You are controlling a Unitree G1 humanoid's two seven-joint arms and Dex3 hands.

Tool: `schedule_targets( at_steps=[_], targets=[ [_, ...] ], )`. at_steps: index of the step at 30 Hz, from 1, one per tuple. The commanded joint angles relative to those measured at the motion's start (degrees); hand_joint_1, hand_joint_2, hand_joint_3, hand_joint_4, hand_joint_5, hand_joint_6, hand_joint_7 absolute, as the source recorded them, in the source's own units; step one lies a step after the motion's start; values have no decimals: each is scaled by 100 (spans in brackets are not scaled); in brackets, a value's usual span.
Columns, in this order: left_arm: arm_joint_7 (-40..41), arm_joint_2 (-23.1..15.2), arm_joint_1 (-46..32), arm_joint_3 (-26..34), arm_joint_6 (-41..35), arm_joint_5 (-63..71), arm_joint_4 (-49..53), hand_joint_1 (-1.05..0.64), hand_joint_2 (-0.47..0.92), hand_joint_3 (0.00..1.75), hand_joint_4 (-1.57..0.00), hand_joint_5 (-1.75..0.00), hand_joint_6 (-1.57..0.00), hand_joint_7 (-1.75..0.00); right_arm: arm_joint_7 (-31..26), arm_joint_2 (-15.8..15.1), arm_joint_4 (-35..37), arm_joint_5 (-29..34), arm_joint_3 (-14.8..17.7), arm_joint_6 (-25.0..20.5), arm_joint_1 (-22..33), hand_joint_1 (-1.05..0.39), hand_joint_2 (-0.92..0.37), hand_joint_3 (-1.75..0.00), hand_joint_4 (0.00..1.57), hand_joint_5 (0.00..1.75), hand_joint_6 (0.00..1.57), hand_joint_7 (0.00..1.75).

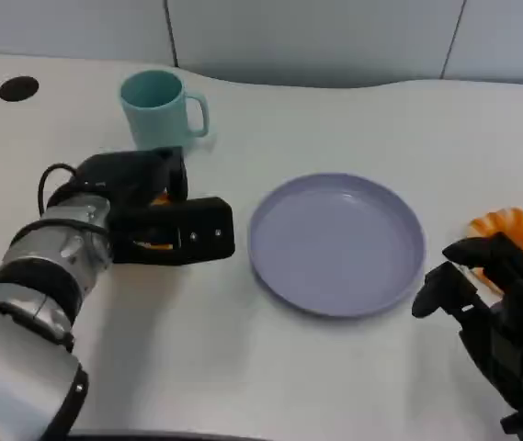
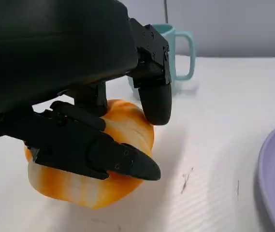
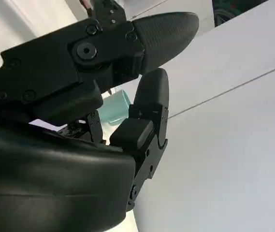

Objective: Grasp the bread from the table and place it into the plate.

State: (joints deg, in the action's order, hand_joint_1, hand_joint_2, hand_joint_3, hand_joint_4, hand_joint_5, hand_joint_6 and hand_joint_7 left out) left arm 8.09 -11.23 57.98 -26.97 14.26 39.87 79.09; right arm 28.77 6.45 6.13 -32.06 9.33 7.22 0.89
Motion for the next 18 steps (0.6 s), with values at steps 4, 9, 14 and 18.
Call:
schedule_targets(
  at_steps=[4,9,14,18],
  targets=[
    [26,-69,197,16,139,-31,-64,-10,91,0,-65,-169,-56,-154,47,-99,123,-51,142,21,-95,-58,-92,-14,60,172,78,90],
    [-1,-23,275,-24,194,-6,-83,-13,92,4,-65,-168,-59,-145,51,-100,168,-12,168,46,-131,-57,-92,-15,59,173,78,90],
    [25,33,393,-21,409,-33,-135,-11,92,4,-70,-174,-44,-174,62,-103,288,6,181,57,-229,-57,-92,-18,58,173,77,90],
    [47,83,475,-88,506,21,-147,-12,91,3,-69,-175,-42,-175,84,-88,383,24,189,99,-299,-57,-92,-18,58,173,76,90]
  ],
)
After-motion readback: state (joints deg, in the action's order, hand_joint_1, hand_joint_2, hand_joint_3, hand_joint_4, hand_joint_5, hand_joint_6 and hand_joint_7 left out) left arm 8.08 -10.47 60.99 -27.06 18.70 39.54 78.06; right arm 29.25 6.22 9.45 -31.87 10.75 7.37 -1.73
